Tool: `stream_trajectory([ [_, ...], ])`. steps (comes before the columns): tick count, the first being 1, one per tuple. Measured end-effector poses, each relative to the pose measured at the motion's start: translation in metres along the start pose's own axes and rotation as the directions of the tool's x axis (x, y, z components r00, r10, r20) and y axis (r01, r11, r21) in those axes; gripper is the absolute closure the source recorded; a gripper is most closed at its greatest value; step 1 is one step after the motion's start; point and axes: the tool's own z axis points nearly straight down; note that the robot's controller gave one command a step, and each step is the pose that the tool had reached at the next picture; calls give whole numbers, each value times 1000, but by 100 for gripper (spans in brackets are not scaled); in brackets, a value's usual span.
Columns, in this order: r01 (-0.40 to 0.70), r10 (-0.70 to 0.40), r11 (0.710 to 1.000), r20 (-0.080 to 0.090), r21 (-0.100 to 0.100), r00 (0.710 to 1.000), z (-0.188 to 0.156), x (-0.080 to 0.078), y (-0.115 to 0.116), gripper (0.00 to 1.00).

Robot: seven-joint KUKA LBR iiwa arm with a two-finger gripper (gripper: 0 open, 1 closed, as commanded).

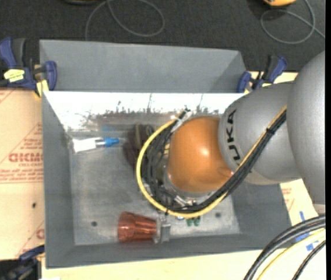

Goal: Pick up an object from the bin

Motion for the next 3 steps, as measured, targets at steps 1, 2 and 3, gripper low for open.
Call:
stream_trajectory([
  [1,-300,300,954,-5,-2,954,54,-2,-11,100],
  [2,-298,298,954,-4,-2,954,53,-2,-11,100],
  [3,-276,276,961,-10,0,961,6,-3,-11,100],
])
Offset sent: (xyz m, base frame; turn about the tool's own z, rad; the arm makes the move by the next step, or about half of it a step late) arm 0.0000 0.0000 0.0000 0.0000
